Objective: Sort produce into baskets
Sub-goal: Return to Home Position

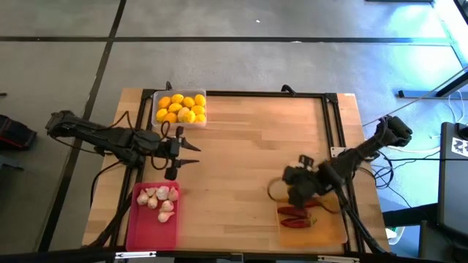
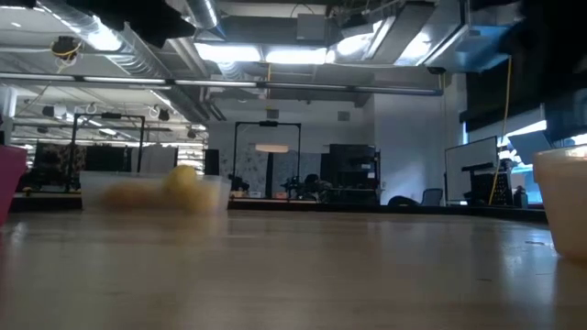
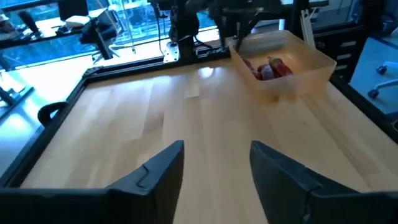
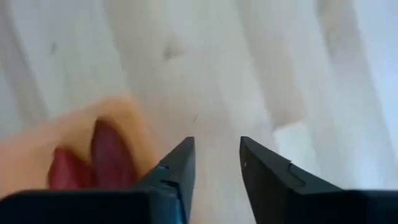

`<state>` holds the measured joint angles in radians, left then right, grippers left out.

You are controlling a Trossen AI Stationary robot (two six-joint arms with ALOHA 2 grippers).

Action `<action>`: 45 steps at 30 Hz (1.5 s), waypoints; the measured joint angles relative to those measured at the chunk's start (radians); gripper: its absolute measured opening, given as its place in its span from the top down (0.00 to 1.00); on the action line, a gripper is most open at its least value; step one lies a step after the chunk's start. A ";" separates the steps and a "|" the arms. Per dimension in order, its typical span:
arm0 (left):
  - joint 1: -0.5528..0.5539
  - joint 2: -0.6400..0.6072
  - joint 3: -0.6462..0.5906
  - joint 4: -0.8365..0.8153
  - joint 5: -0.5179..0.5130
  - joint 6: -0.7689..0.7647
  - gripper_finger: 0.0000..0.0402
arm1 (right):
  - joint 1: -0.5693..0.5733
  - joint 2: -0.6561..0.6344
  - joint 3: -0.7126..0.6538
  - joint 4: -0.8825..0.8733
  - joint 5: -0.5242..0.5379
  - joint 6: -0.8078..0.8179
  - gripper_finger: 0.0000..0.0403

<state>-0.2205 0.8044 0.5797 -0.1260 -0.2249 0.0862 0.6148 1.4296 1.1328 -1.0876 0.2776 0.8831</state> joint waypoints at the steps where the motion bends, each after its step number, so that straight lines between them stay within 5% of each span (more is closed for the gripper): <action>1: 0.015 -0.013 0.000 -0.010 0.020 0.011 0.57 | -0.037 0.000 0.000 0.014 0.000 -0.036 0.71; 14: 0.158 -0.212 0.000 -0.103 0.194 0.099 0.83 | -0.346 0.000 -0.061 0.518 -0.048 -0.453 0.98; 26: 0.204 -0.294 -0.001 -0.243 0.229 -0.004 0.91 | -0.471 -0.041 -0.283 0.987 -0.346 -0.551 1.00; 38: 0.214 -0.311 -0.001 -0.248 0.192 0.029 0.93 | -0.591 -0.351 -0.690 1.442 -0.287 -0.585 0.99; 45: 0.292 -0.377 -0.001 -0.258 0.158 -0.003 0.96 | -0.583 -0.476 -0.842 1.510 -0.184 -0.633 0.99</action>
<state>0.0712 0.4276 0.5789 -0.3837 -0.0665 0.0834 0.0322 0.9537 0.2913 0.4229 0.0938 0.2506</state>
